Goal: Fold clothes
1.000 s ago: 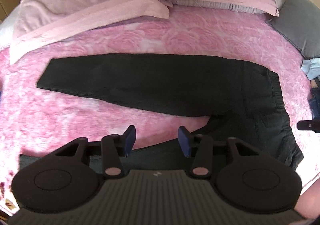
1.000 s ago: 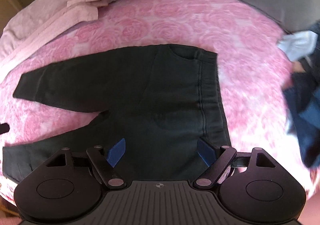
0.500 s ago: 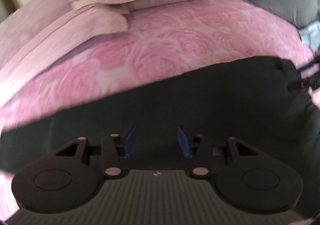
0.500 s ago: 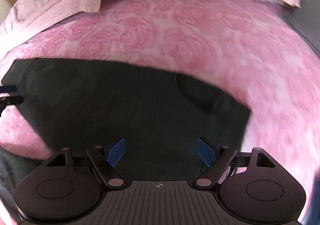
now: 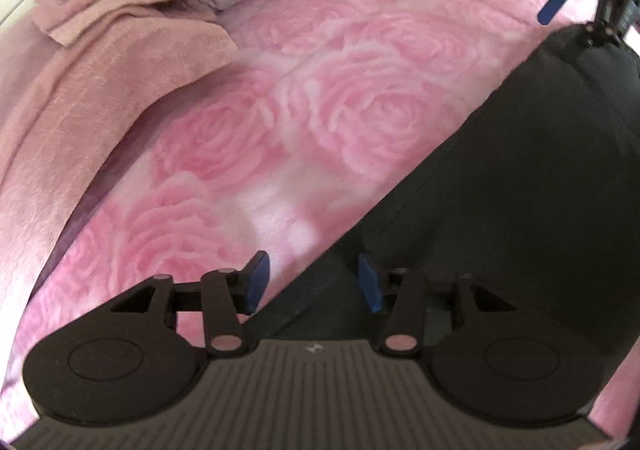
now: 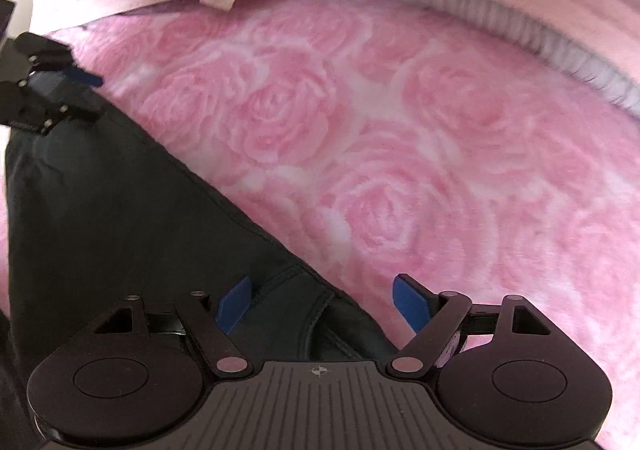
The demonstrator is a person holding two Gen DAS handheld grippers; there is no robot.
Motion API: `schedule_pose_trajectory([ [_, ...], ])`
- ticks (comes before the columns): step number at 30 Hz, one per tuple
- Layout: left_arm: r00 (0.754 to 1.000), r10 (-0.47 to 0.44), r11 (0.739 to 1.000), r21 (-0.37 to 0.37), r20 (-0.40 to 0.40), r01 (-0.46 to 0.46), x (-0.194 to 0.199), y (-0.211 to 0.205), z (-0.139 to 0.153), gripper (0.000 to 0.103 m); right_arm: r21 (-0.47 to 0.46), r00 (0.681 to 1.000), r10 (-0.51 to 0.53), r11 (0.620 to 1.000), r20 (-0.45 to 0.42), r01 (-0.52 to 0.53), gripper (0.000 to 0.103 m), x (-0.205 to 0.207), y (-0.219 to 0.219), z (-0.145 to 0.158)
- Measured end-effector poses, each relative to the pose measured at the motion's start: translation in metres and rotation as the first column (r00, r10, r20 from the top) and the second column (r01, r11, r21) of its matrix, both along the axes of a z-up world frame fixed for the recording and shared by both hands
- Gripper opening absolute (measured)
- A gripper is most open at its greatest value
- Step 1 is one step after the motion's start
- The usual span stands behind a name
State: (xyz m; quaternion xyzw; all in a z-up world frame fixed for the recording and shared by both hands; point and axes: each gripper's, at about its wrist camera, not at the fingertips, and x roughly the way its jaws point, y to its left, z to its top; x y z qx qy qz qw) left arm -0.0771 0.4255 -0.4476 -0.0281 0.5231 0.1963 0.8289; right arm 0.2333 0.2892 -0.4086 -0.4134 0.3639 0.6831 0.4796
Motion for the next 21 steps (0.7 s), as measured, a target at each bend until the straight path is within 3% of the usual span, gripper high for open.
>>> schedule_pose_trajectory([
  [2, 1.000, -0.025, 0.999, -0.044, -0.005, 0.025, -0.001, 0.006, -0.004, 0.046, -0.012, 1.000, 0.015, 1.000, 0.003, -0.015, 0.056, -0.002, 0.001, -0.001],
  [5, 0.997, -0.083, 0.994, -0.068, -0.008, 0.083, -0.001, 0.003, -0.006, 0.025, -0.007, 0.999, 0.033, 0.999, 0.034, -0.032, 0.052, -0.006, -0.002, 0.003],
  [6, 0.993, -0.113, 0.992, -0.055, -0.019, 0.111, 0.001, -0.002, -0.005, 0.022, -0.006, 0.998, 0.038, 0.999, 0.044, -0.038, 0.048, -0.008, -0.003, 0.005],
  [8, 0.987, -0.155, 0.988, 0.006, -0.044, 0.155, 0.002, -0.013, -0.003, 0.009, -0.003, 0.997, 0.050, 0.999, 0.065, -0.050, 0.028, -0.011, -0.005, 0.007],
  [10, 0.982, -0.176, 0.980, 0.082, -0.062, 0.181, -0.001, -0.026, 0.002, 0.005, 0.000, 0.994, 0.061, 0.998, 0.086, -0.061, 0.022, -0.014, -0.007, 0.010],
  [16, 0.995, -0.076, 0.975, 0.215, 0.062, 0.061, -0.041, -0.087, 0.062, 0.003, 0.221, 0.970, 0.008, 0.973, 0.241, -0.063, 0.015, -0.053, -0.077, 0.062],
  [19, 0.989, 0.012, 0.987, 0.157, 0.148, -0.035, -0.079, -0.138, 0.102, 0.003, 0.299, 0.952, -0.020, 0.951, 0.305, -0.075, 0.014, -0.081, -0.132, 0.093],
  [21, 0.982, 0.104, 0.990, 0.073, 0.155, -0.117, -0.101, -0.170, 0.105, 0.003, 0.302, 0.938, -0.020, 0.949, 0.346, -0.091, 0.014, -0.106, -0.177, 0.107],
])
